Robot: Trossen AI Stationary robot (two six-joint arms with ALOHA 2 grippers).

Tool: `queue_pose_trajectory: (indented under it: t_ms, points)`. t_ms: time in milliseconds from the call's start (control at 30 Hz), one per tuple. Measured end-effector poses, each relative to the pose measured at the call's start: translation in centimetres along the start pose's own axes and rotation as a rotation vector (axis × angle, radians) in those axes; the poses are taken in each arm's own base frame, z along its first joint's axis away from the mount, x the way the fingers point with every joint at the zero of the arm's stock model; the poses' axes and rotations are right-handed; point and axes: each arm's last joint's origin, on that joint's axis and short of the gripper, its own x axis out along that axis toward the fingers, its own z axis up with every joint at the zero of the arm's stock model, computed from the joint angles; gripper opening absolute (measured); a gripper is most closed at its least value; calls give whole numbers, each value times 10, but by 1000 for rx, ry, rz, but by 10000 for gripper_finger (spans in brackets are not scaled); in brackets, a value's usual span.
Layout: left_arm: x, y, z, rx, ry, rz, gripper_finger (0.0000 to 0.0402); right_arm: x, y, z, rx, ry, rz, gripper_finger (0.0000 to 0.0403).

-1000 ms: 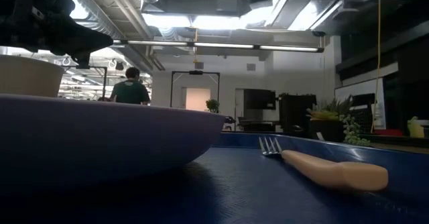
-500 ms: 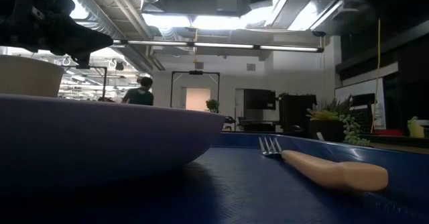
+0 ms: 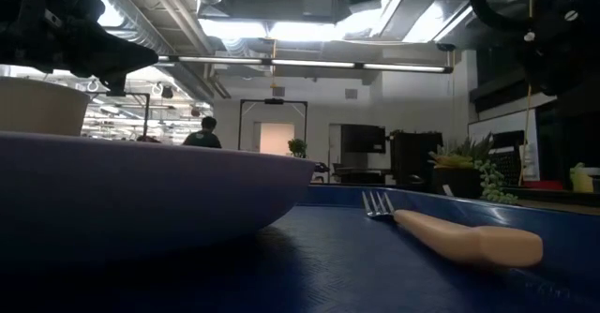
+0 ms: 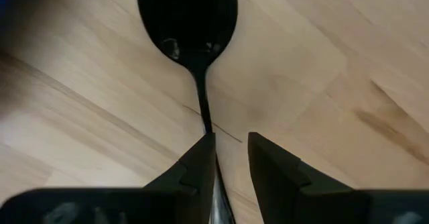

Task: Pick and place plate/cup/fork/spoon on tray
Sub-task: Put the black spoon on the blue serving tray between the purple plate and orange fork

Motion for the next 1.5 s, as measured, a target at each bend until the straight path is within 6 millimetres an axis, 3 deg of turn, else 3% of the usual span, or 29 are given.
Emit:
queue_pose_trajectory:
  t_ms: [467, 833, 1267, 1500]
  points:
    - [0, 0, 0, 0, 0, 0, 34, -1, -1, 1, 6, -31, -16, 94]
    - [0, 0, 0, 0, 0, 0, 34, -16, 7, 1, -7, -73, 15, 94]
    - [0, 0, 0, 0, 0, 0, 34, 8, 13, 4, -143, -17, -44, 94]
    - [0, 0, 0, 0, 0, 0, 34, 10, 15, 11, -147, 0, -40, 81]
